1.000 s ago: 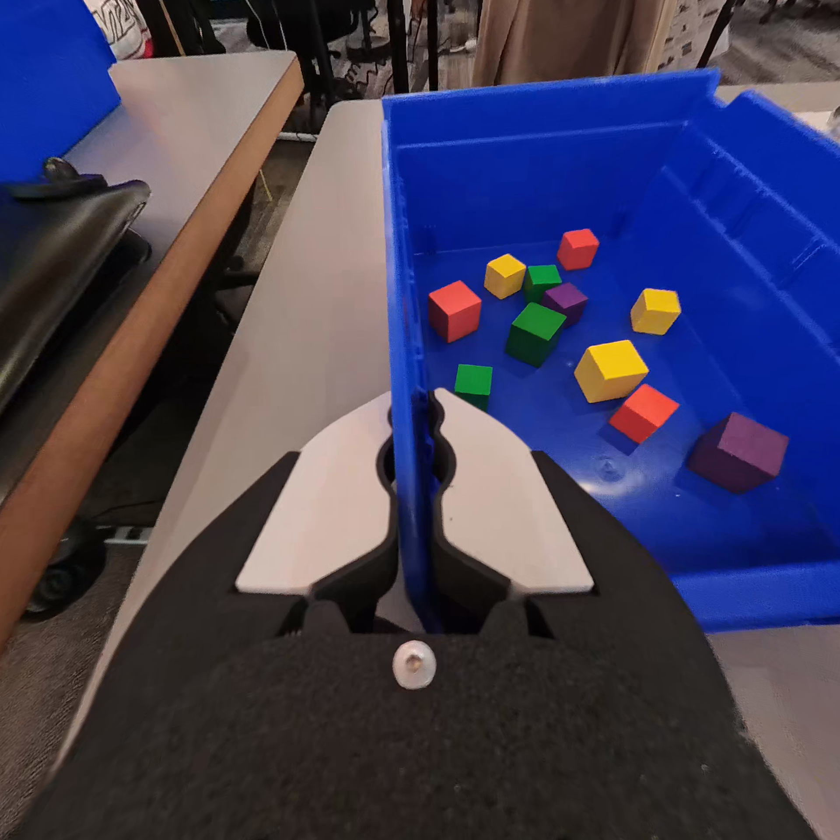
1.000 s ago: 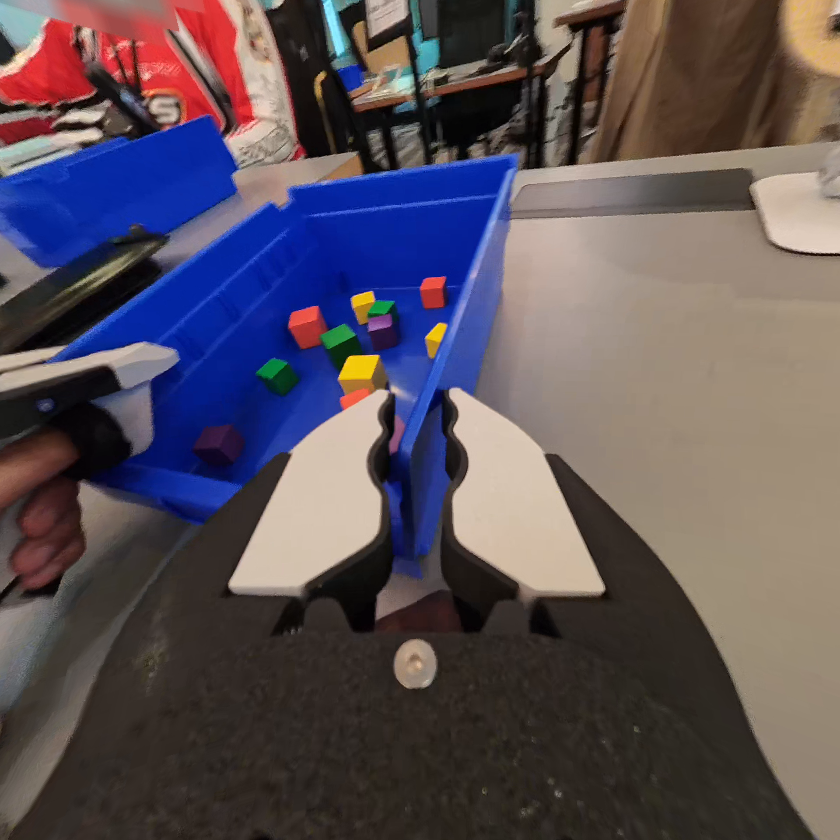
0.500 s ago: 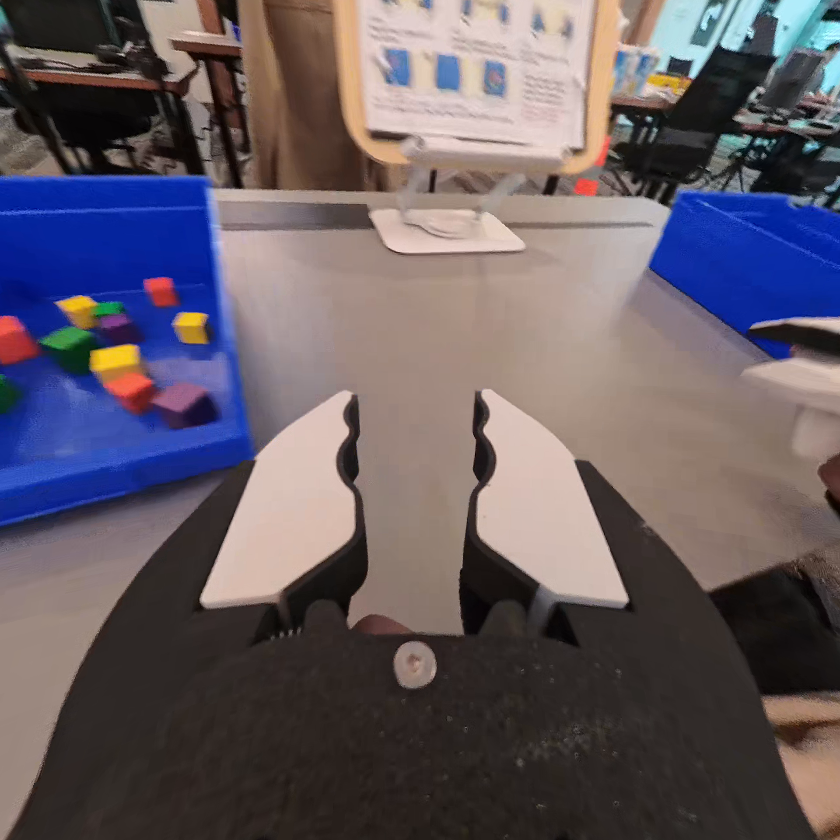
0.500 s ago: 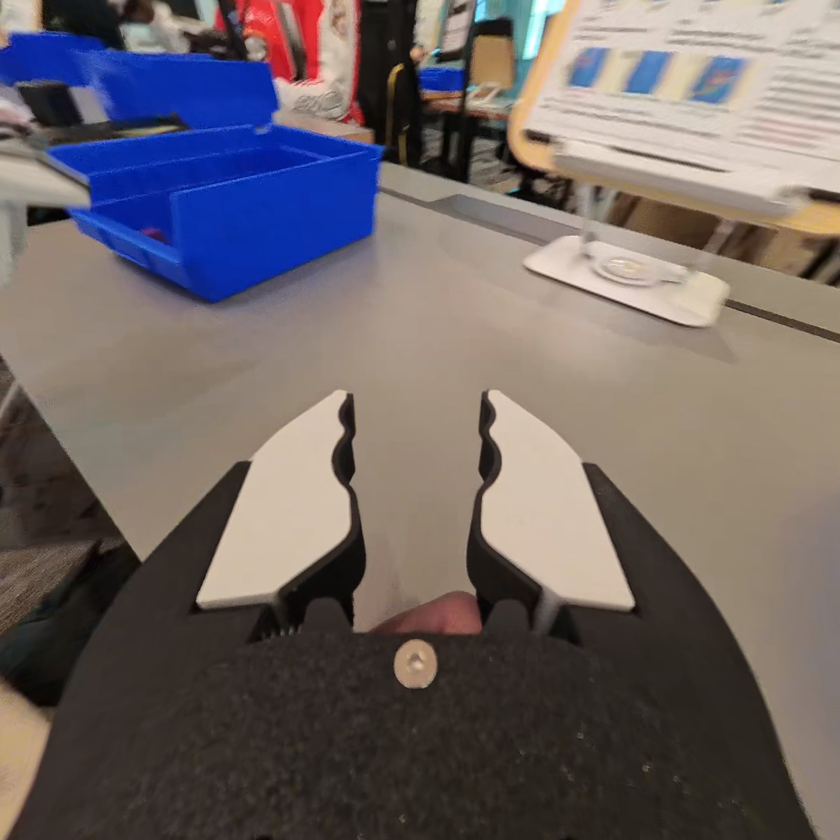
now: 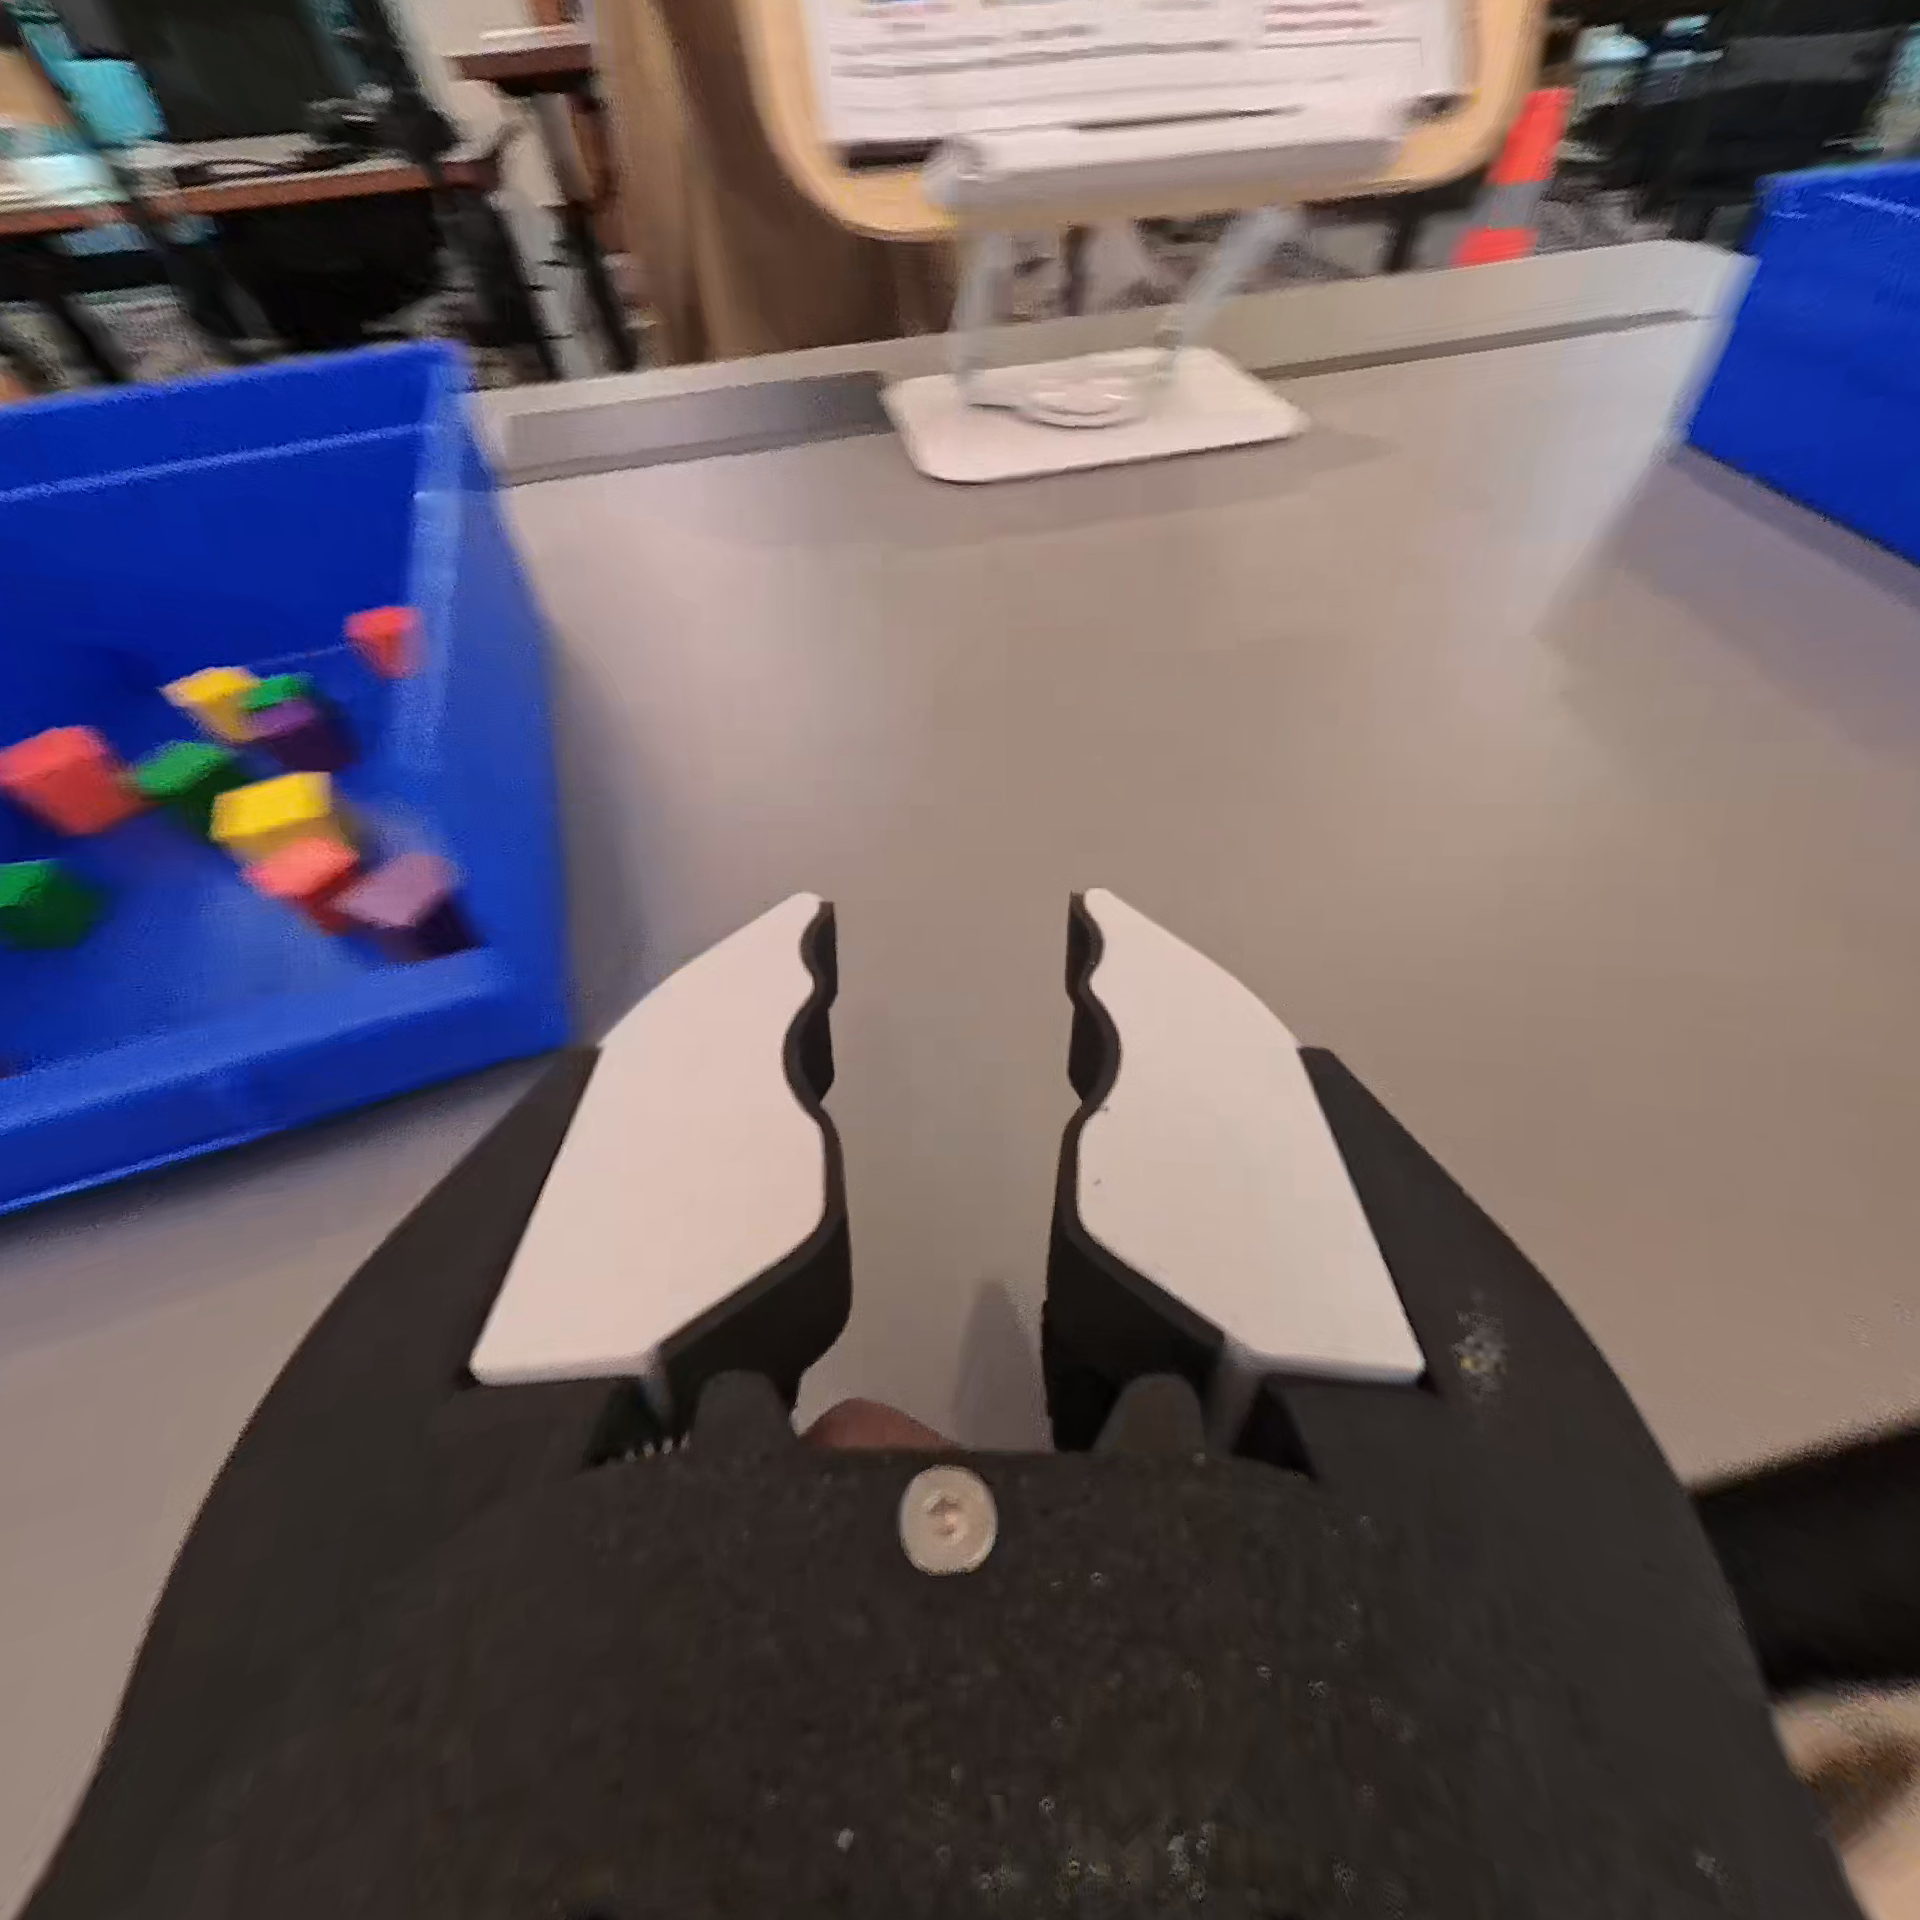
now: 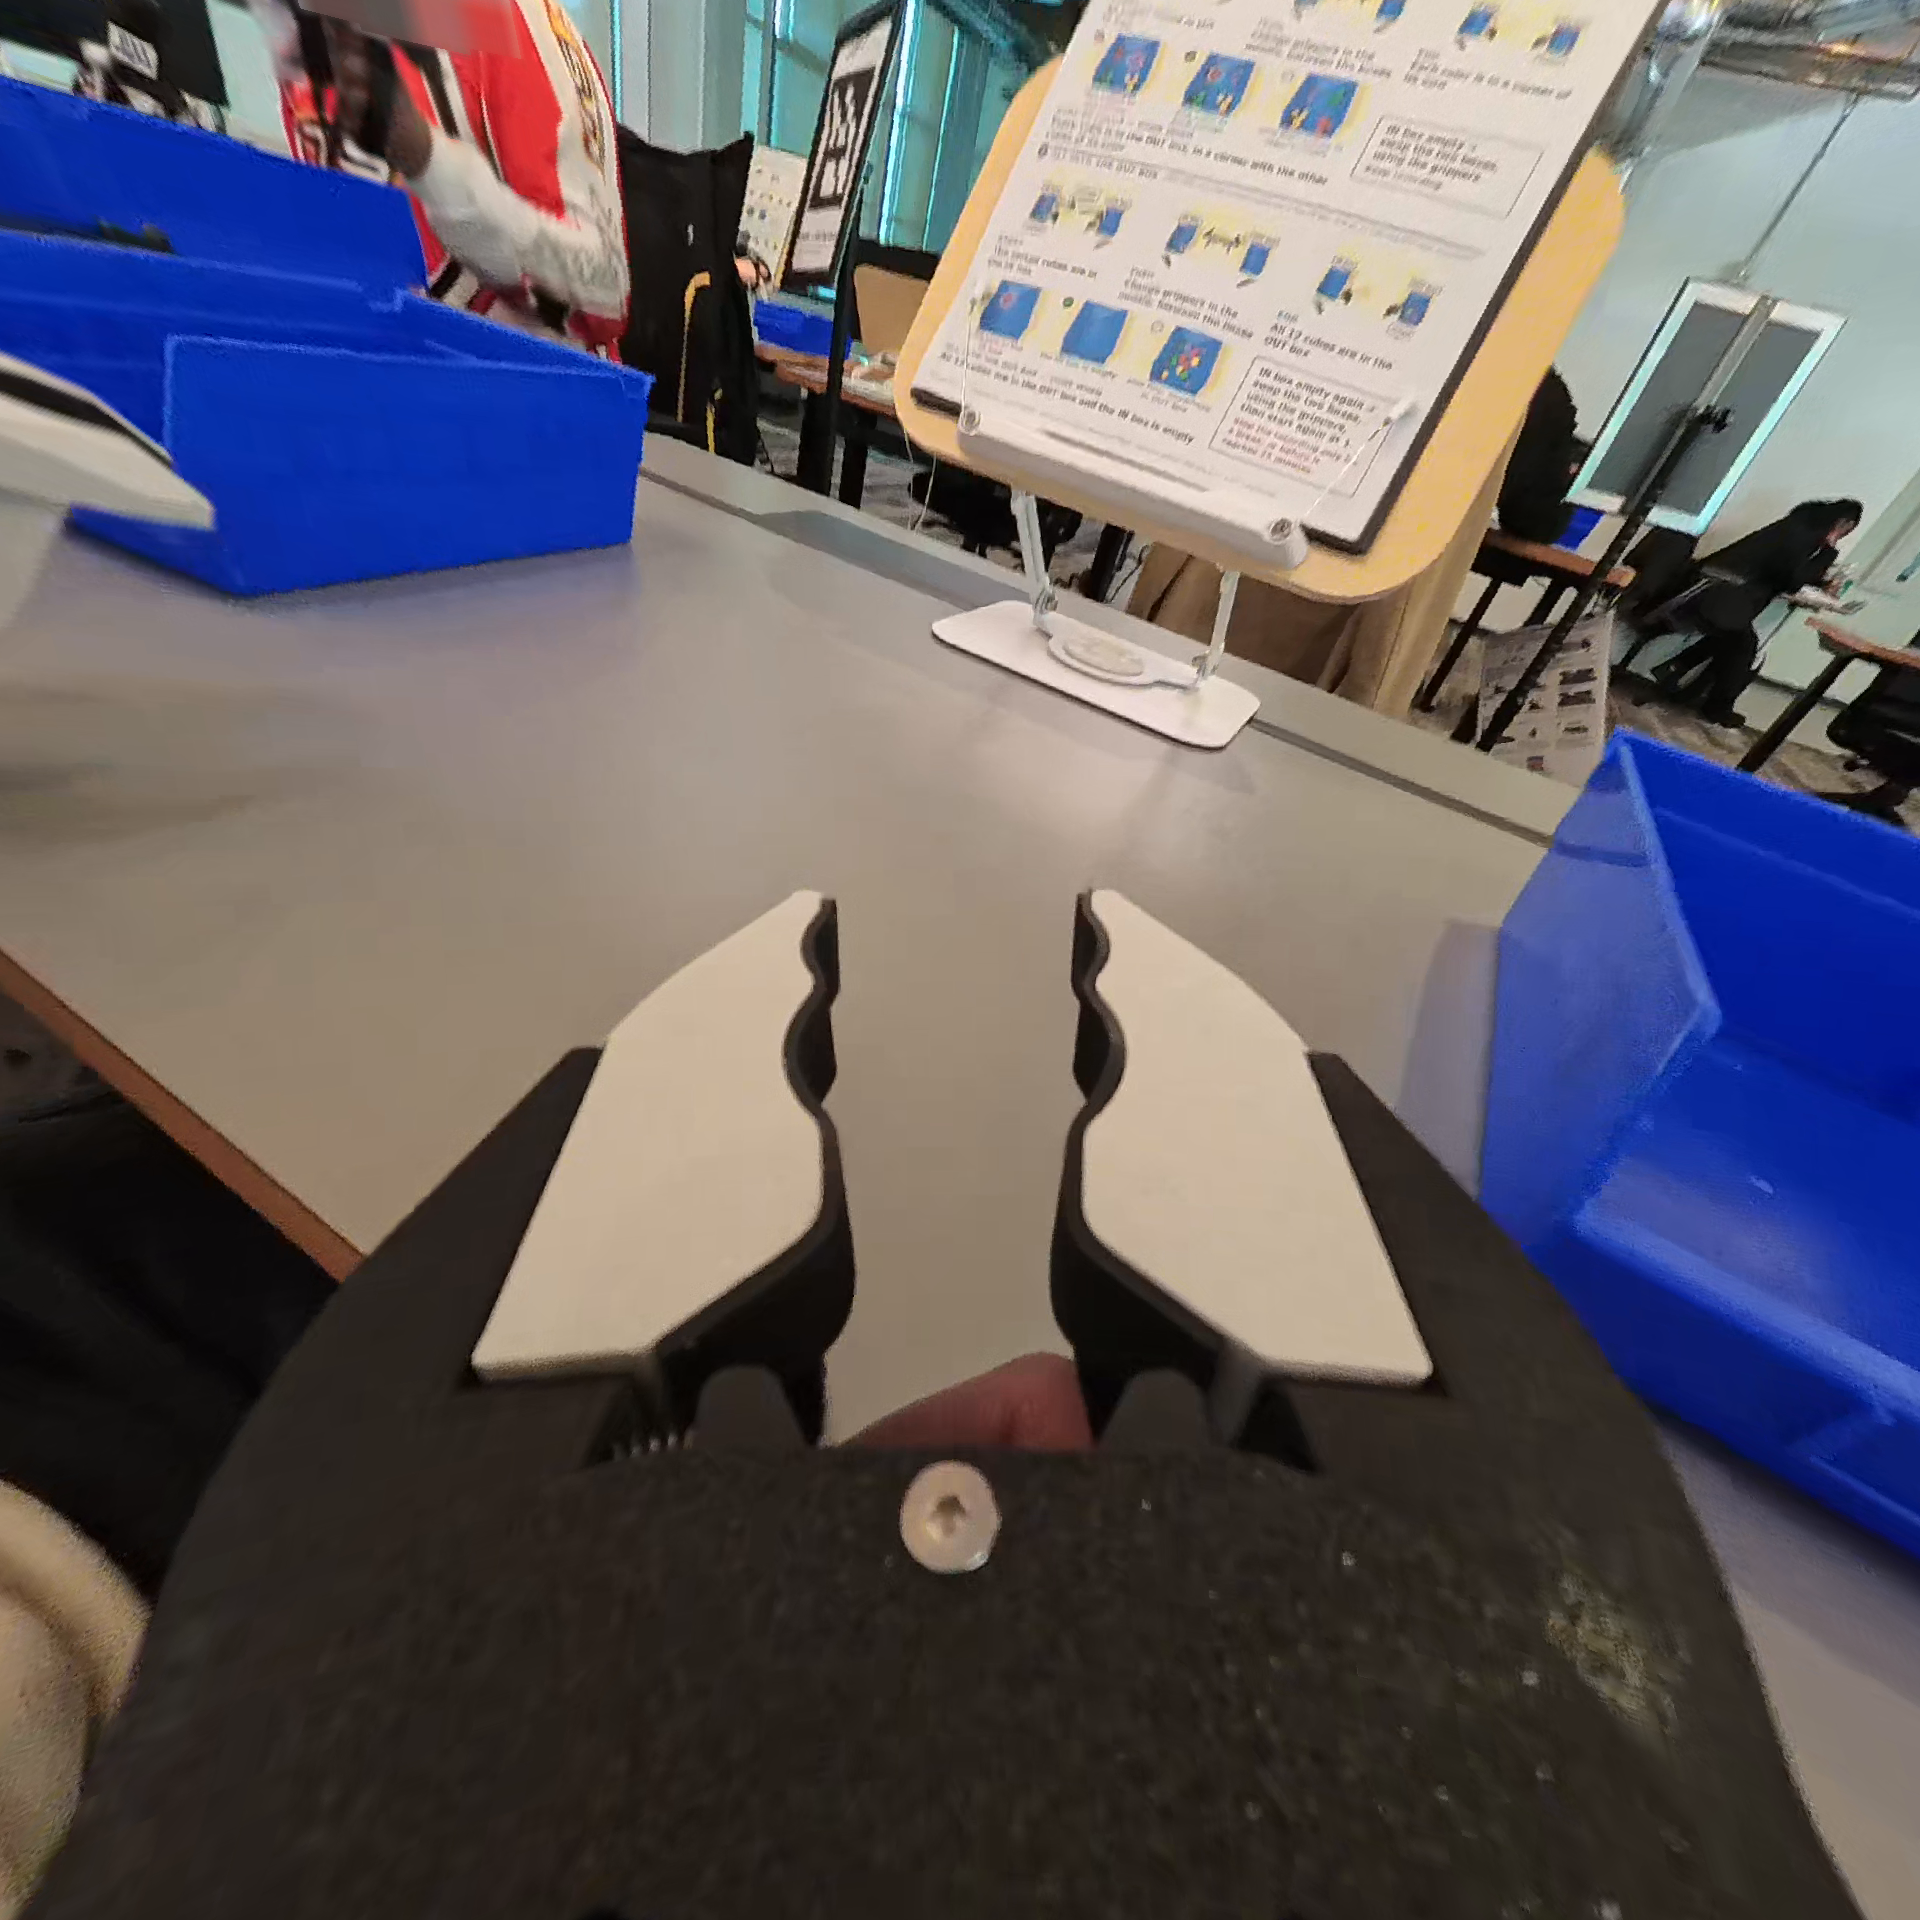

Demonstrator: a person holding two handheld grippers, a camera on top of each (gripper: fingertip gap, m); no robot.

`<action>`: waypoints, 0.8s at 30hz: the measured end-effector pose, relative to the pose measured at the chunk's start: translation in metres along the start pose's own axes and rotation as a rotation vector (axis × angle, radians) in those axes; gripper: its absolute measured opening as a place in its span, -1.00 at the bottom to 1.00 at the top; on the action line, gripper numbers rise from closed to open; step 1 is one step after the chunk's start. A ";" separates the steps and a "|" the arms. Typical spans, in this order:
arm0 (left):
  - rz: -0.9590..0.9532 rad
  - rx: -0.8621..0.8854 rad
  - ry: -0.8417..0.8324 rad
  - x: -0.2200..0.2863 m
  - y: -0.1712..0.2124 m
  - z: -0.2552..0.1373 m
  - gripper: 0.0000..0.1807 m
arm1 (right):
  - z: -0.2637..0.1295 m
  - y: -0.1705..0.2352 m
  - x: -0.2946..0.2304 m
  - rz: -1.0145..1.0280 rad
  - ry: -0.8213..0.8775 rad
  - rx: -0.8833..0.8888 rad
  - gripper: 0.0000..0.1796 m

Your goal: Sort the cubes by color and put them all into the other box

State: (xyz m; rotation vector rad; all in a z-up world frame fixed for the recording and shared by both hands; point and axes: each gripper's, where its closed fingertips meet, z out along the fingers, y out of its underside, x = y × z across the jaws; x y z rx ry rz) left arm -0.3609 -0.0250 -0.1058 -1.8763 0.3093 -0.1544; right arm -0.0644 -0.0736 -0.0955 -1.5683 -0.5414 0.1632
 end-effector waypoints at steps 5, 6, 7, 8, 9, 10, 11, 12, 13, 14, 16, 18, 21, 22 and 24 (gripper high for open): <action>-0.067 -0.101 -0.306 -0.145 -0.051 0.000 -0.45 | 0.008 0.003 -0.015 0.093 -0.072 -0.034 -0.54; -0.117 -0.158 -0.273 -0.164 -0.056 0.010 -0.41 | 0.009 0.005 -0.018 0.094 -0.084 -0.044 -0.54; -0.167 -0.208 -0.233 -0.179 -0.060 0.022 -0.40 | 0.011 0.008 -0.020 0.087 -0.092 -0.061 -0.54; -0.202 -0.263 -0.220 -0.197 -0.060 0.036 -0.40 | 0.012 0.011 -0.022 0.078 -0.100 -0.077 -0.54; -0.220 -0.325 -0.251 -0.216 -0.056 0.048 -0.37 | 0.013 0.014 -0.024 0.068 -0.111 -0.092 -0.54; -0.234 -0.386 -0.270 -0.229 -0.048 0.060 -0.37 | 0.013 0.016 -0.024 0.061 -0.118 -0.103 -0.54; -0.257 -0.452 -0.260 -0.236 -0.038 0.072 -0.37 | 0.013 0.016 -0.024 0.059 -0.117 -0.103 -0.54; -0.287 -0.514 -0.245 -0.239 -0.026 0.083 -0.38 | 0.012 0.017 -0.024 0.061 -0.120 -0.105 -0.54; -0.309 -0.573 -0.232 -0.241 -0.015 0.092 -0.39 | 0.011 0.019 -0.024 0.065 -0.128 -0.112 -0.54; -0.318 -0.627 -0.235 -0.245 -0.004 0.099 -0.40 | 0.011 0.021 -0.024 0.069 -0.128 -0.119 -0.55; -0.325 -0.693 -0.258 -0.253 0.011 0.110 -0.43 | 0.008 0.023 -0.022 0.077 -0.124 -0.123 -0.56; -0.347 -0.742 -0.230 -0.249 0.023 0.118 -0.44 | 0.007 0.022 -0.021 0.079 -0.123 -0.120 -0.56; -0.330 -0.799 -0.208 -0.239 0.035 0.124 -0.44 | 0.004 0.019 -0.018 0.065 -0.111 -0.115 -0.57; -0.328 -0.813 -0.200 -0.236 0.039 0.126 -0.44 | 0.004 0.019 -0.017 0.059 -0.105 -0.115 -0.57; -0.314 -0.853 -0.197 -0.231 0.050 0.128 -0.60 | 0.004 0.020 -0.016 0.048 -0.102 -0.119 -0.57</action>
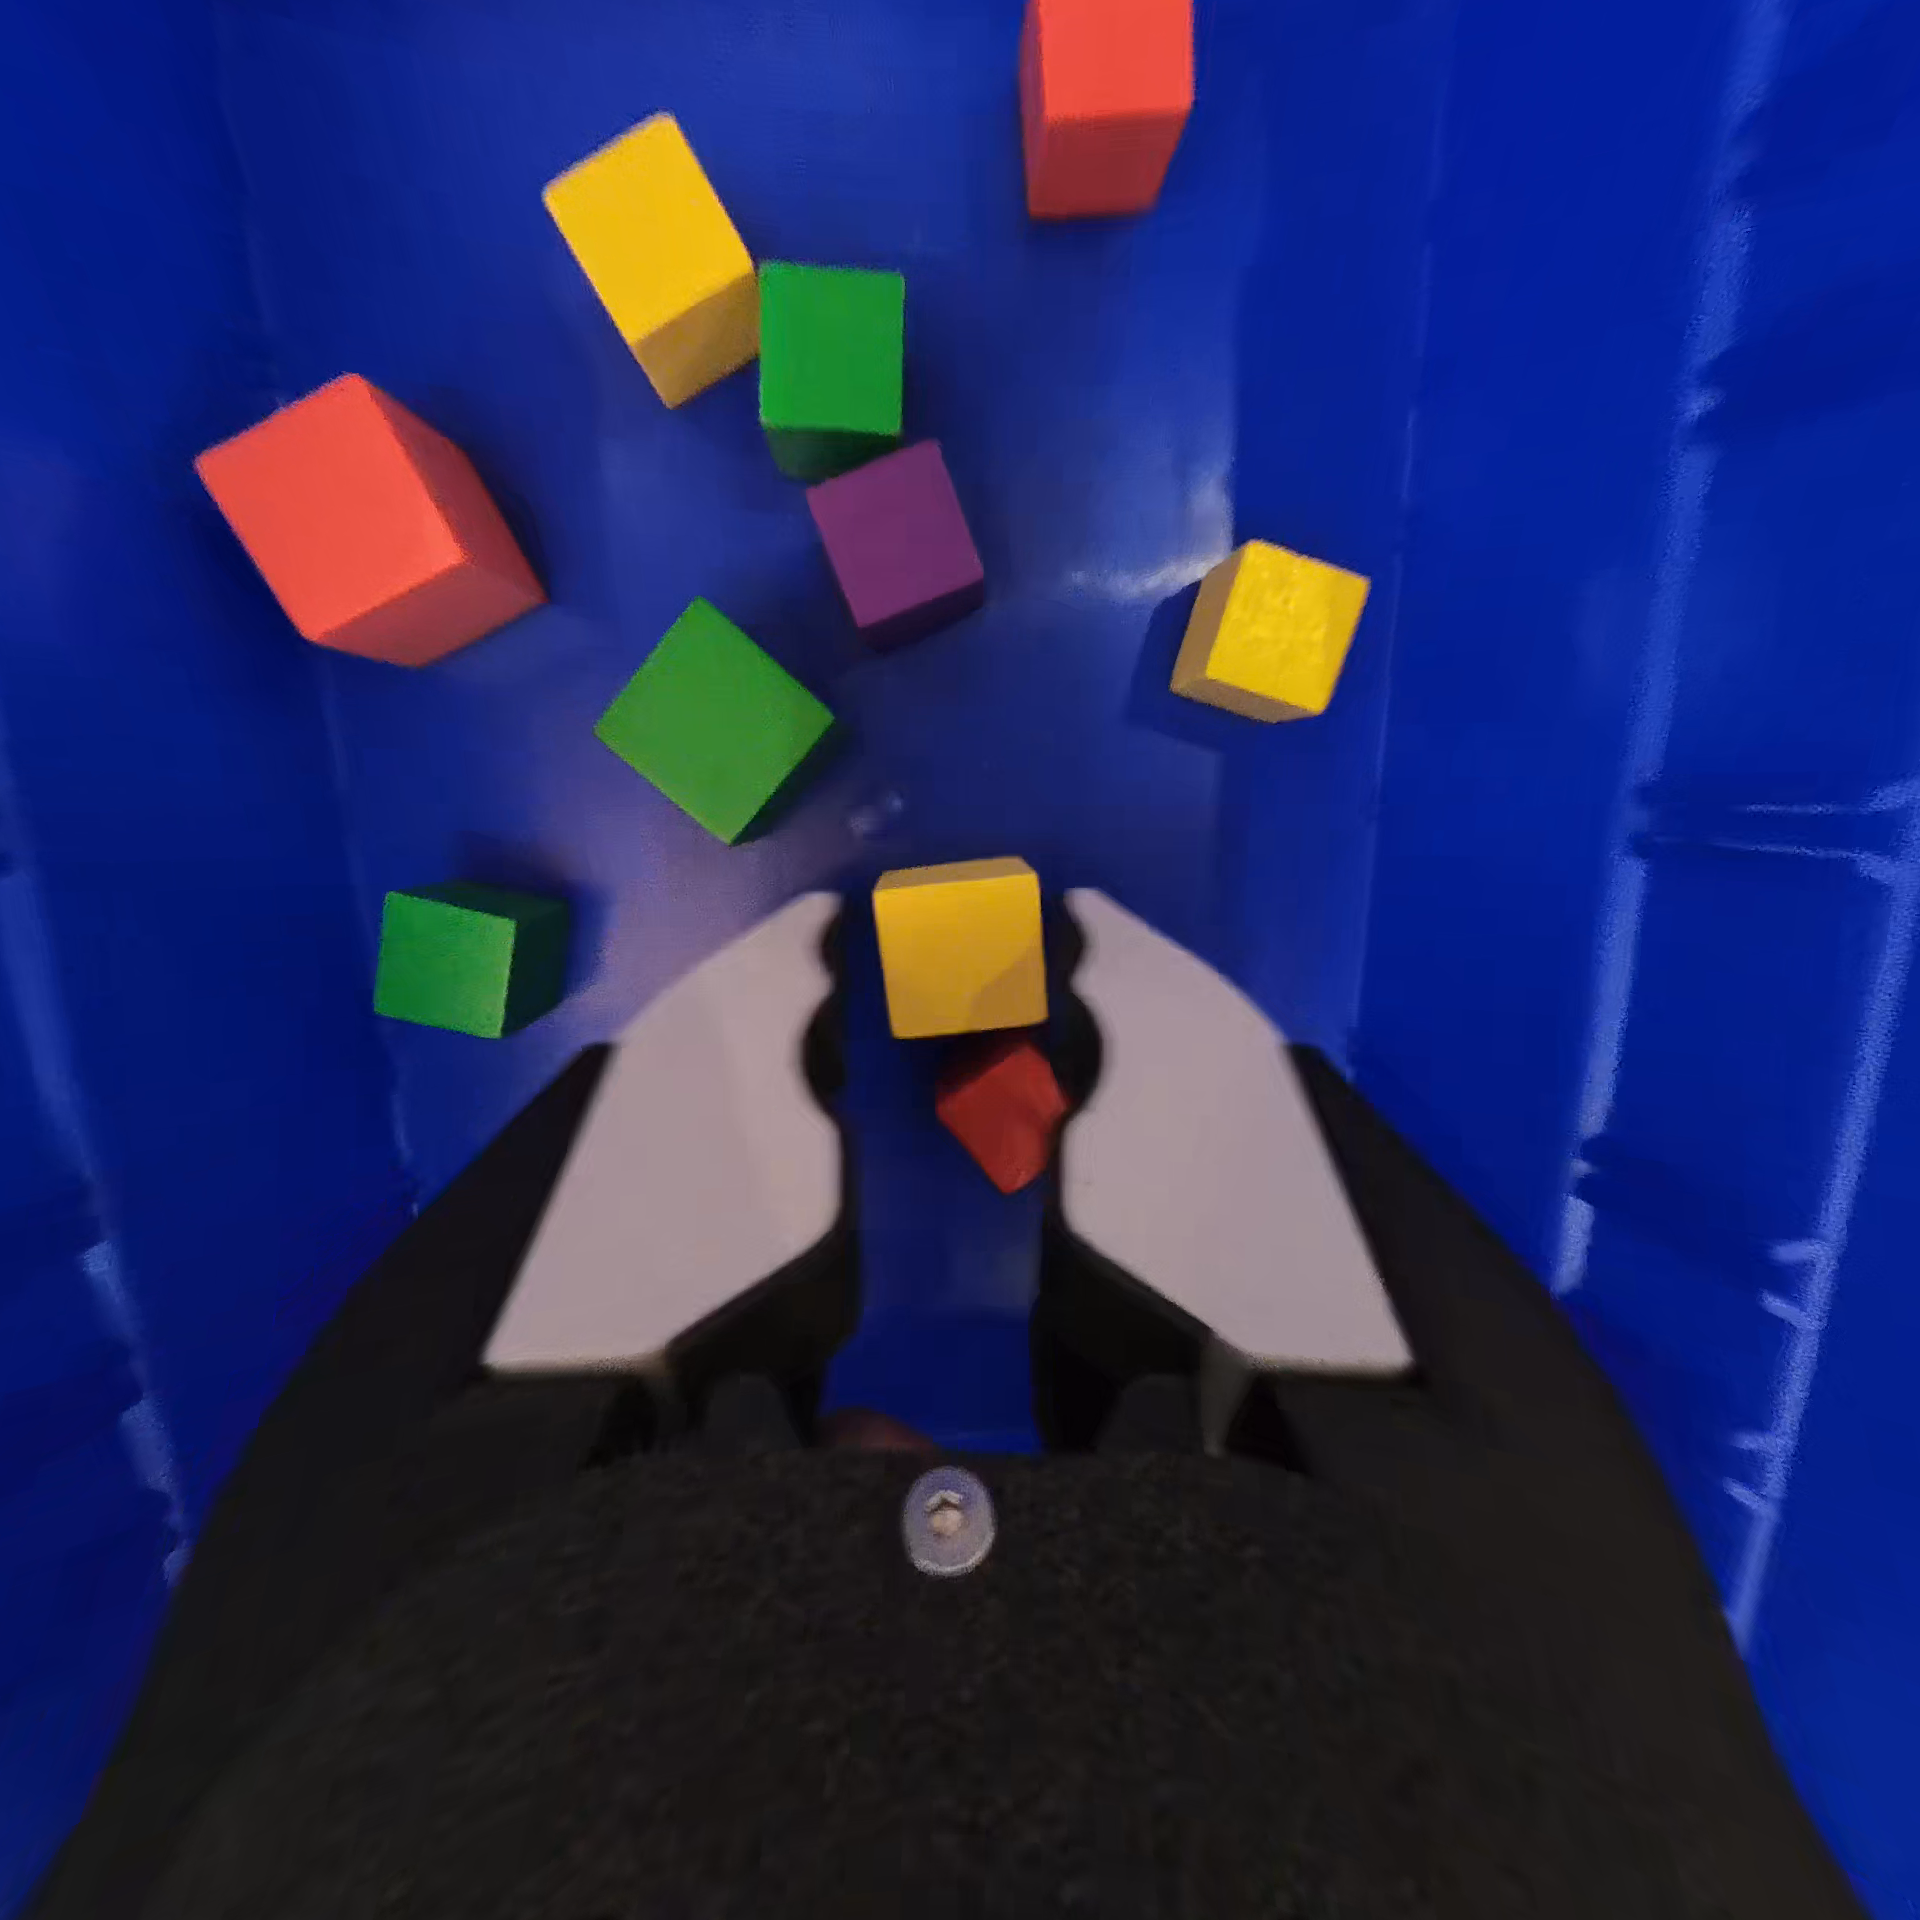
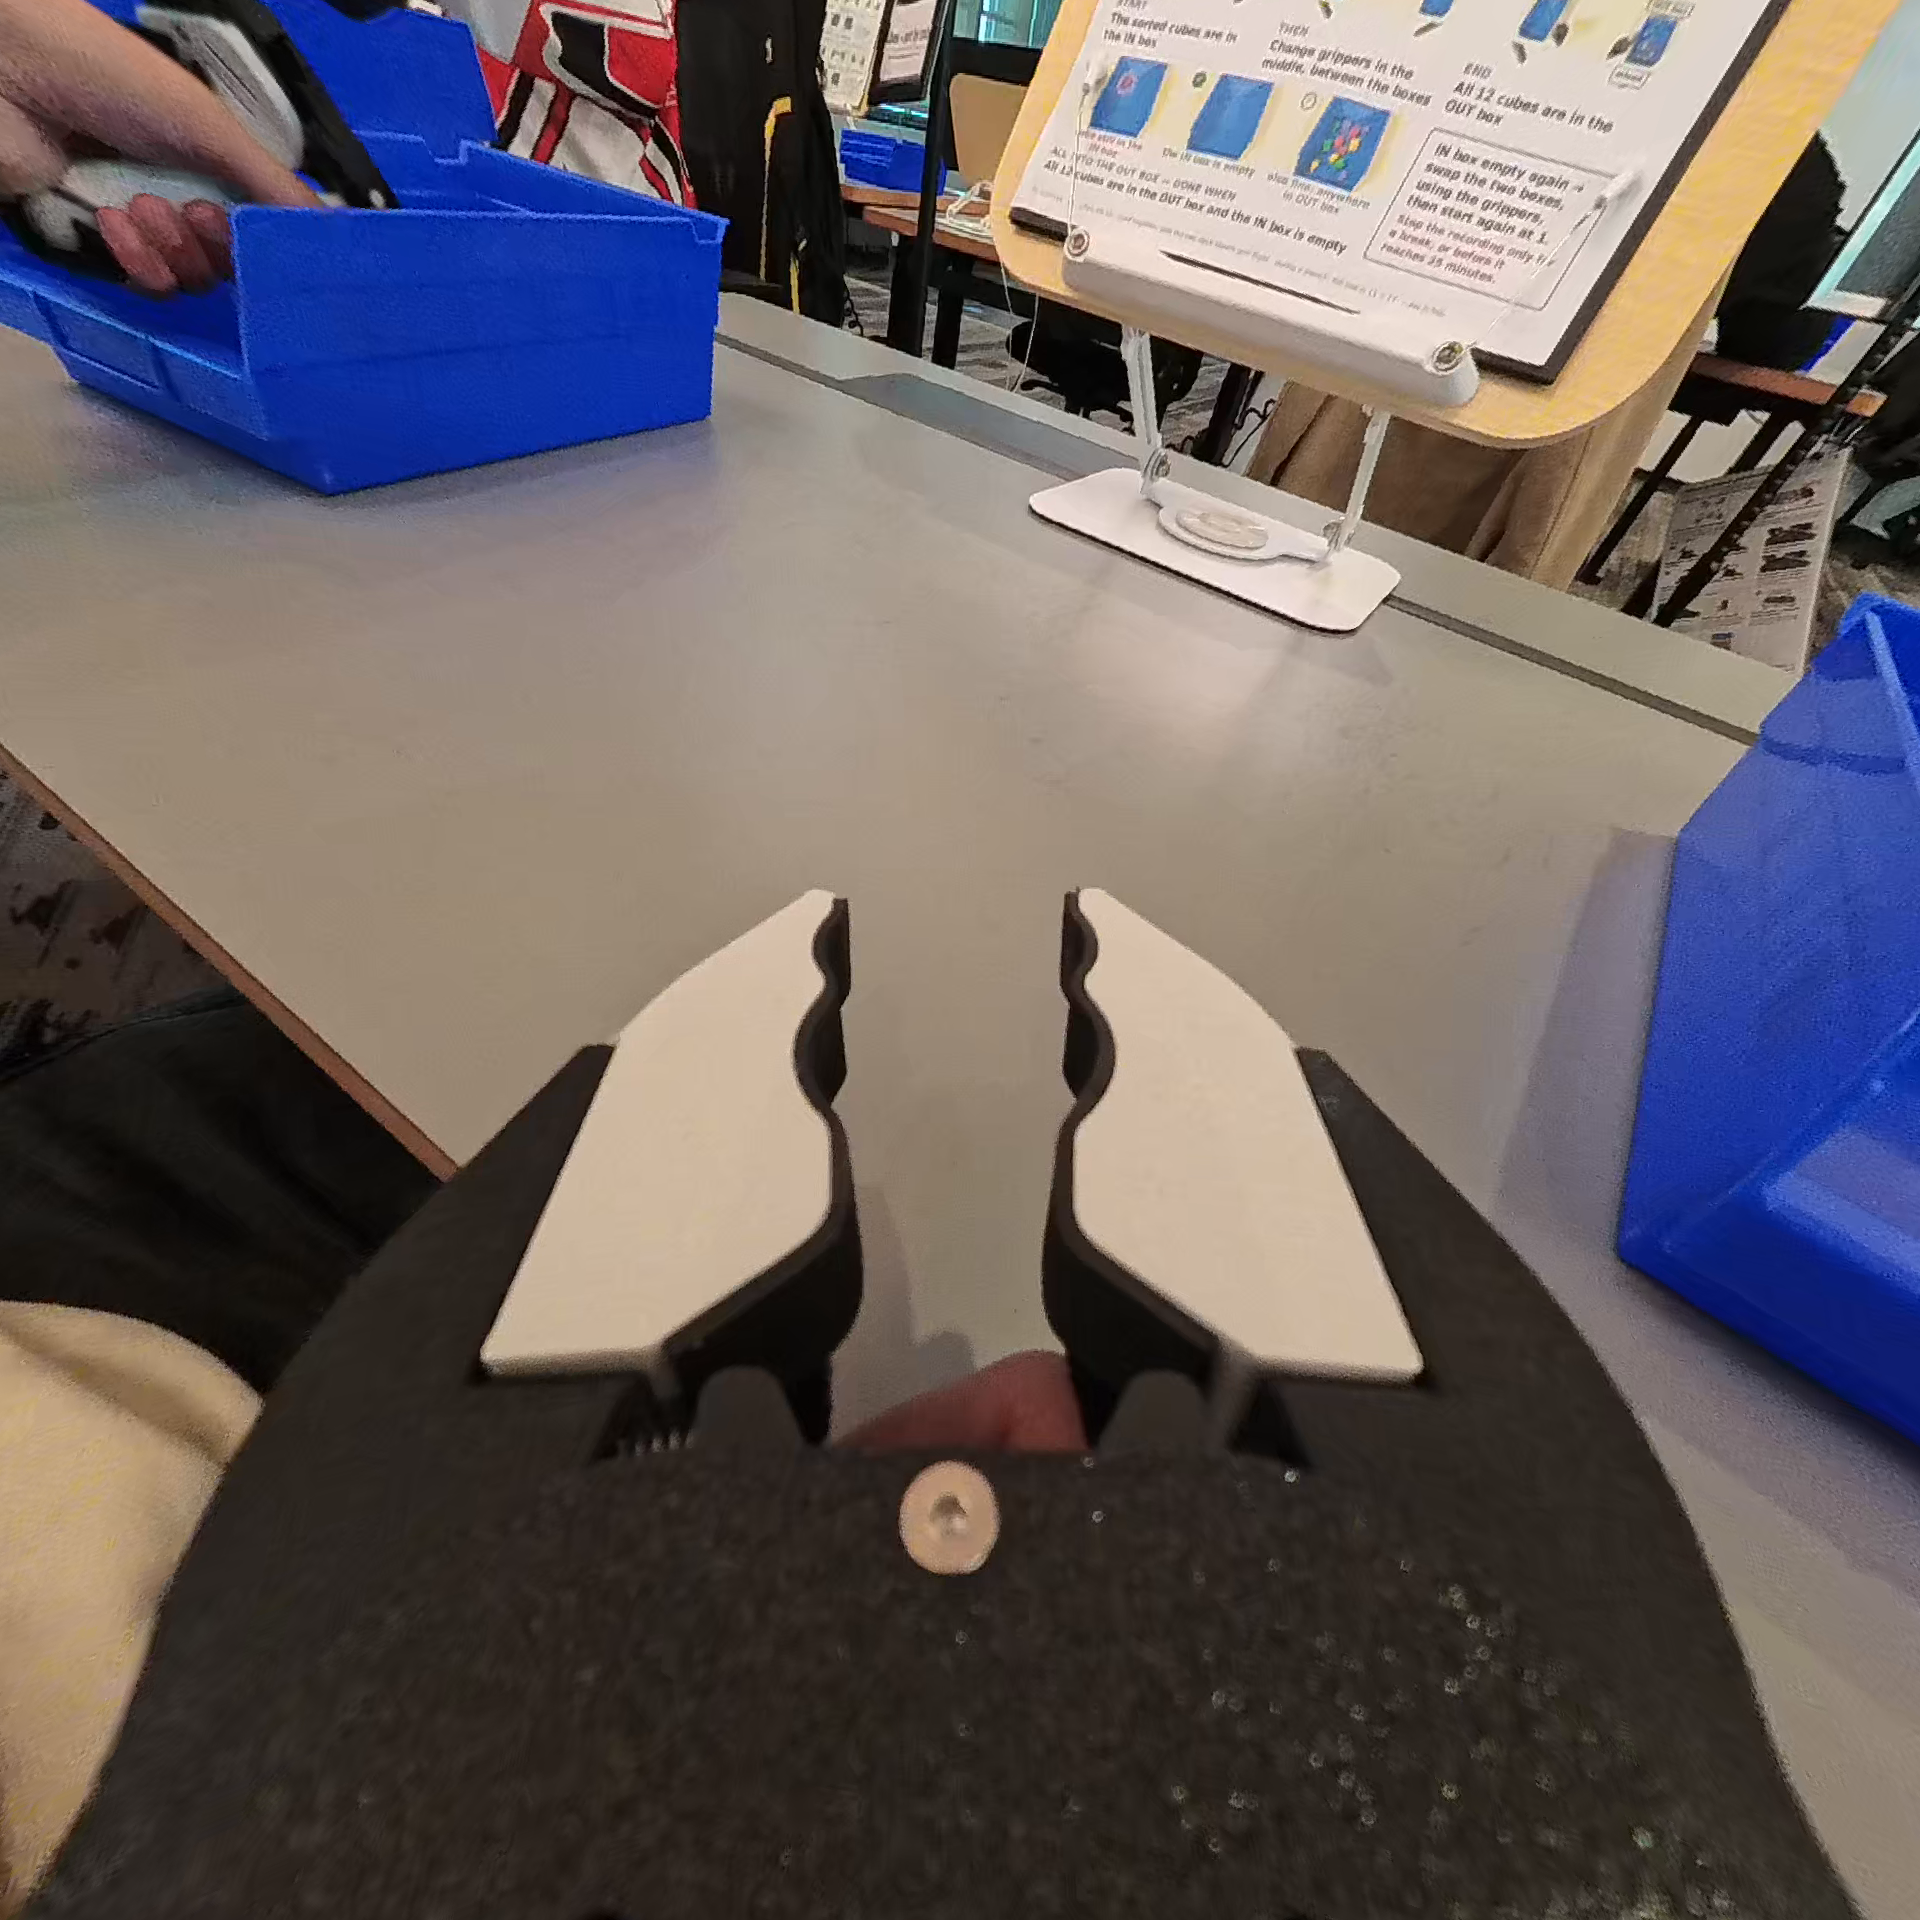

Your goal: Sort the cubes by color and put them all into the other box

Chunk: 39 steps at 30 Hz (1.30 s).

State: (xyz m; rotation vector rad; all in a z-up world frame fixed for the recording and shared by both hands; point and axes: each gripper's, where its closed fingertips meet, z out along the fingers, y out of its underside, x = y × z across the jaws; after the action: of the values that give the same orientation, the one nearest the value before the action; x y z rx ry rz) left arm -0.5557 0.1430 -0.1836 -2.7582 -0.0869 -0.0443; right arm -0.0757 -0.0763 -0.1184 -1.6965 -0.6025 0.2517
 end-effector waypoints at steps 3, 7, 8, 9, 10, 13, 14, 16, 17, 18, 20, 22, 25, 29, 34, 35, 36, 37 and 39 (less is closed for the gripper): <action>0.032 -0.010 0.003 -0.001 0.001 -0.001 -0.68 | 0.000 -0.001 0.000 0.001 -0.004 0.001 -0.58; 0.097 0.218 0.111 0.010 -0.022 -0.048 -0.68 | -0.002 -0.002 0.004 -0.019 0.022 0.011 -0.61; 0.137 0.318 0.141 0.018 -0.027 -0.069 -0.68 | -0.002 -0.002 0.006 -0.023 0.032 0.016 -0.62; 0.184 0.425 0.151 0.026 -0.030 -0.092 -0.68 | -0.003 -0.003 0.008 -0.024 0.042 0.020 -0.63; 0.239 0.539 0.148 0.036 -0.030 -0.115 -0.68 | -0.003 -0.003 0.010 -0.019 0.050 0.024 -0.64; 0.426 0.859 0.131 0.078 -0.008 -0.175 -0.68 | -0.003 -0.006 0.013 0.008 0.052 0.043 -0.64; 0.477 0.930 0.137 0.095 0.006 -0.187 -0.68 | -0.003 -0.006 0.014 0.007 0.052 0.047 -0.63; 0.542 1.006 0.165 0.127 0.037 -0.198 -0.68 | -0.002 -0.007 0.016 0.000 0.065 0.058 -0.61; 0.558 1.008 0.197 0.142 0.052 -0.198 -0.68 | -0.001 -0.007 0.017 0.006 0.064 0.060 -0.61; 0.568 0.997 0.256 0.159 0.066 -0.196 -0.68 | 0.001 -0.006 0.015 0.026 0.044 0.053 -0.58; 0.573 0.966 0.417 0.192 0.089 -0.193 -0.68 | 0.005 -0.006 0.009 0.059 -0.003 0.052 -0.51; 0.571 0.889 0.584 0.224 0.104 -0.189 -0.68 | 0.009 -0.011 -0.001 0.043 -0.067 0.050 -0.48; 0.521 0.665 0.981 0.283 0.126 -0.197 -0.68 | 0.013 -0.042 -0.021 -0.115 -0.160 0.124 -0.46; 0.478 0.276 1.450 0.349 0.161 -0.219 -0.69 | 0.011 -0.098 -0.058 -0.552 -0.183 0.325 -0.44; 0.464 -0.084 1.769 0.390 0.197 -0.239 -0.69 | 0.019 -0.118 -0.078 -0.588 -0.302 0.424 -0.46; 0.461 -0.117 1.802 0.395 0.201 -0.241 -0.69 | 0.019 -0.118 -0.078 -0.581 -0.305 0.430 -0.49; 0.455 -0.132 1.821 0.399 0.204 -0.241 -0.69 | 0.019 -0.115 -0.079 -0.584 -0.315 0.425 -0.56; 0.462 -0.147 1.838 0.401 0.208 -0.242 -0.69 | 0.014 -0.112 -0.081 -0.598 -0.329 0.439 -0.67; 0.488 -0.153 1.845 0.403 0.215 -0.241 -0.67 | 0.007 -0.109 -0.081 -0.589 -0.326 0.460 -0.68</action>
State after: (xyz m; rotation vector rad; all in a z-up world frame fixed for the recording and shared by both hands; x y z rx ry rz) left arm -0.1440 -0.1235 -0.0225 -1.7166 1.0131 -2.2369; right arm -0.1747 -0.1008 -0.0278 -0.9864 -1.1584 0.2205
